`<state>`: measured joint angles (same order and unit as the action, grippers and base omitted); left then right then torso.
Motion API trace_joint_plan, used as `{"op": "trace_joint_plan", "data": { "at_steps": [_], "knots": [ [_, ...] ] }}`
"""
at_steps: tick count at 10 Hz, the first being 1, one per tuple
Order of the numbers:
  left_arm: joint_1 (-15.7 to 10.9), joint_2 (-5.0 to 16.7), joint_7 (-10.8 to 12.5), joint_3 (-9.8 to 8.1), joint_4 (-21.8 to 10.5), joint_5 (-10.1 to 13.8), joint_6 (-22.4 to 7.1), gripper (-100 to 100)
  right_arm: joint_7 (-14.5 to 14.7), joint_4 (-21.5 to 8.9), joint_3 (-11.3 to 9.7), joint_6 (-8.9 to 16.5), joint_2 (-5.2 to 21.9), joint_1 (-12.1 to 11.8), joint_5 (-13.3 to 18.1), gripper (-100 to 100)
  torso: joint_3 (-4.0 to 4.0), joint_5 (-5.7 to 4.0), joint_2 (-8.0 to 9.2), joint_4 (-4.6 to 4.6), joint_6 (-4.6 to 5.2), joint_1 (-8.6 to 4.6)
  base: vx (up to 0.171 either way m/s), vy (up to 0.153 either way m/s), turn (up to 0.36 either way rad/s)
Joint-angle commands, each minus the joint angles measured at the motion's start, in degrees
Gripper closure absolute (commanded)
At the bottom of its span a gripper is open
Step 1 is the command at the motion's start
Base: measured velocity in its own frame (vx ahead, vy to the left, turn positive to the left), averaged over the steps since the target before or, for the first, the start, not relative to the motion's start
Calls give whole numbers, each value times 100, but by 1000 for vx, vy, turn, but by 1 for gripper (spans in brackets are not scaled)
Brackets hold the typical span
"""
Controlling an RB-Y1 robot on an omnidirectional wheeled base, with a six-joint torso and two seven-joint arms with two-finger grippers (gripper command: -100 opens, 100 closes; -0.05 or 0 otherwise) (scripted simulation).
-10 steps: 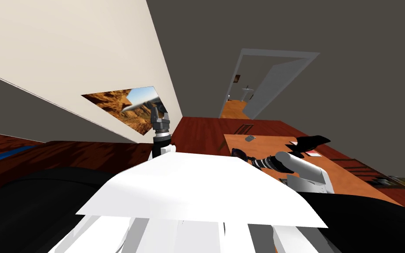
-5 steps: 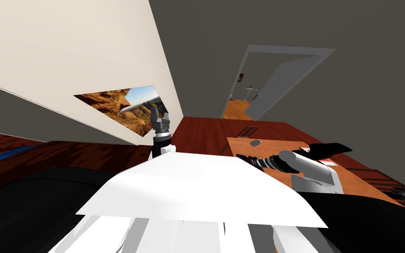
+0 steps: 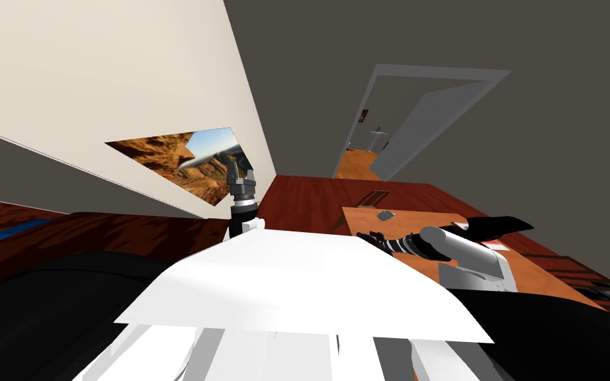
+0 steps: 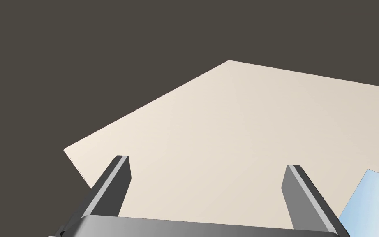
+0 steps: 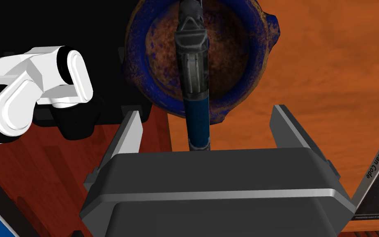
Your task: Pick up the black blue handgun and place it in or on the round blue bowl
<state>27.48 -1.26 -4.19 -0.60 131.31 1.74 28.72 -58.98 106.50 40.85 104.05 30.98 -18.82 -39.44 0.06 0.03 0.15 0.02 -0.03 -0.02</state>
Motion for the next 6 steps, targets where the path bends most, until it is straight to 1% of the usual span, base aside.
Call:
{"op": "trace_joint_plan", "data": {
  "at_steps": [1,2,3,4,5,6],
  "knots": [
    [0,0,0,0,0,0,0,0,0,0,0,0,0,0,0,0,0,0,0,0,0,0,0,0,0],
    [0,0,0,0,0,0,0,0,133,-286,-286,-143,-217,286,286,-100,0,0,0,0,0,0,-19,-9,-343],
    [1,0,0,-1,0,0,0,0,133,-435,-316,-143,-217,450,299,-100,3,-3,6,1,7,-3,-23,-3,-386],
    [1,0,0,-1,0,0,0,0,133,-585,-316,-143,-217,609,299,-100,5,-2,9,2,5,-3,-12,3,-161],
    [0,0,0,0,0,0,0,0,133,-758,-316,-143,-217,780,299,-100,3,0,5,1,-1,-1,0,0,0],
    [0,0,0,0,0,0,0,0,133,-763,-316,-143,-217,850,299,-100,1,0,1,1,-3,0,1,-1,25]
  ]
}}
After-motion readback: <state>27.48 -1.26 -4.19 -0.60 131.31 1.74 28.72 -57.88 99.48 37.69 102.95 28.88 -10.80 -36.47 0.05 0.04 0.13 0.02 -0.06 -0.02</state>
